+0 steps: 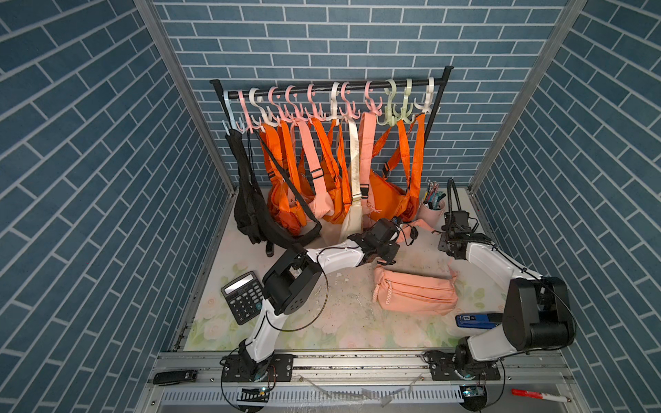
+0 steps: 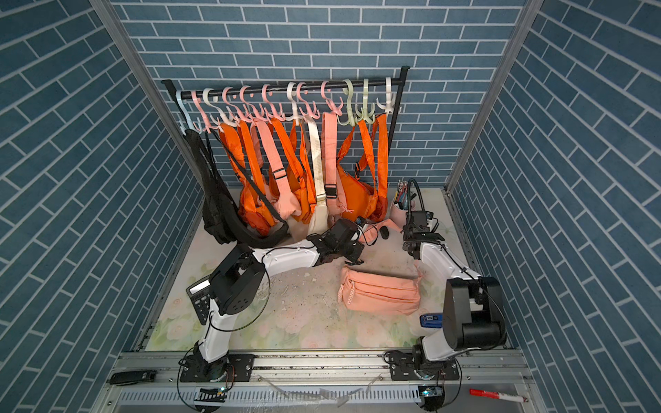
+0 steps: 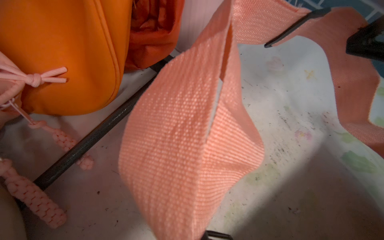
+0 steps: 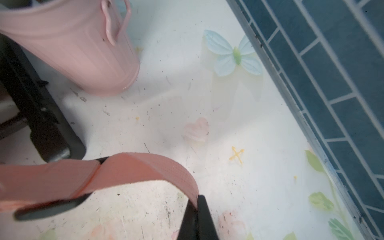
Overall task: Take the bag off the hook
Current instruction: Place the bag at the center of the board.
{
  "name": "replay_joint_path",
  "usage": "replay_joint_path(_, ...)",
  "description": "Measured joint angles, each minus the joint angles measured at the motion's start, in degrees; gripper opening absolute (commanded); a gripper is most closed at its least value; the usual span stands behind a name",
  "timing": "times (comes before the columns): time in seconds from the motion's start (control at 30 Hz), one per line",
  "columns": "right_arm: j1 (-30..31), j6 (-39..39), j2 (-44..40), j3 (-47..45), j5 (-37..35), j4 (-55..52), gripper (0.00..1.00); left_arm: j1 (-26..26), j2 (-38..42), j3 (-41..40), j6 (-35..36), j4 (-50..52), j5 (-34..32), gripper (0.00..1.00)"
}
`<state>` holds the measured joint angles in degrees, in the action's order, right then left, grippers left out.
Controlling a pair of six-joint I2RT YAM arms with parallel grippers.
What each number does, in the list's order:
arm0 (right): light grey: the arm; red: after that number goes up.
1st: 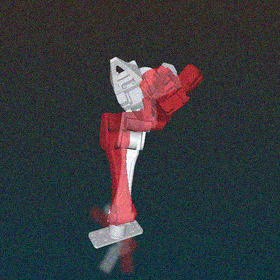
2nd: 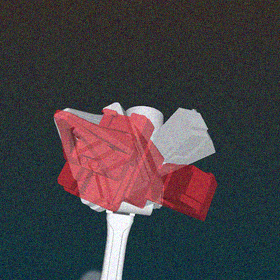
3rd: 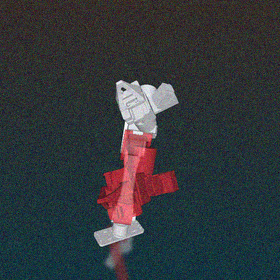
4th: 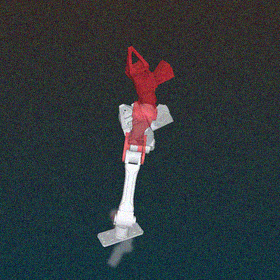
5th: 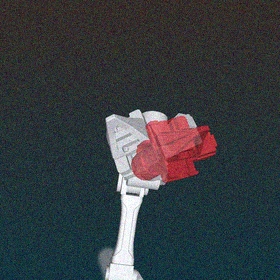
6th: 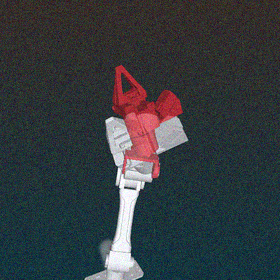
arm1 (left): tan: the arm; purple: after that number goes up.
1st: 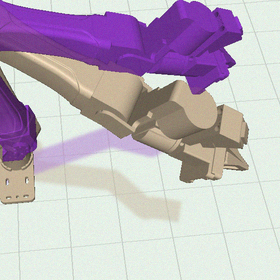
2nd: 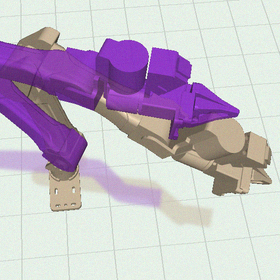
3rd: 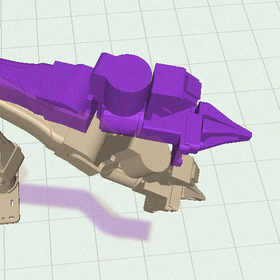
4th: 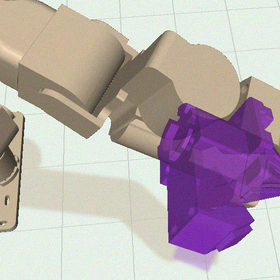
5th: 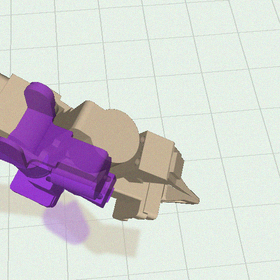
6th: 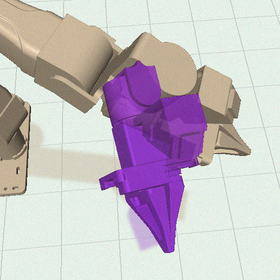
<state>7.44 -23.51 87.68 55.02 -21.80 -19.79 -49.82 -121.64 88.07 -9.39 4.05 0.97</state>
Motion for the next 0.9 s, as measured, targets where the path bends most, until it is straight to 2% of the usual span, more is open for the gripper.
replay_joint_path(0.37, -0.3, 0.9, 6.4, 3.7, 2.8, 0.5, 0.00, 1.6, -4.9, 4.2, 1.2, 1.7, 0.0, 0.01)
replay_joint_path(0.43, -0.3, 1.1, 7.1, 4.3, 2.8, 0.2, 0.00, 1.7, -5.5, 5.2, 1.2, 2.3, 0.0, 0.07)
replay_joint_path(0.5, -0.4, 1.5, 8.5, 5.4, 2.9, -0.2, 0.00, 1.9, -6.7, 6.8, 1.3, 2.8, 0.0, 0.17)
replay_joint_path(0.77, -1.1, 1.7, 9.7, 6.2, 3.1, -0.9, 0.00, 1.9, -9.8, 12.1, 2.4, 6.8, 1.0, 0.40)
replay_joint_path(0.83, -1.3, 2.0, 9.9, 6.4, 3.5, -1.0, 0.07, 1.9, -10.3, 13.1, 2.6, 7.4, 1.3, 0.44)
replay_joint_path(0.9, -1.5, 2.5, 9.9, 6.4, 4.2, -1.1, 0.24, 1.9, -10.5, 13.8, 2.5, 8.4, 1.7, 0.49)
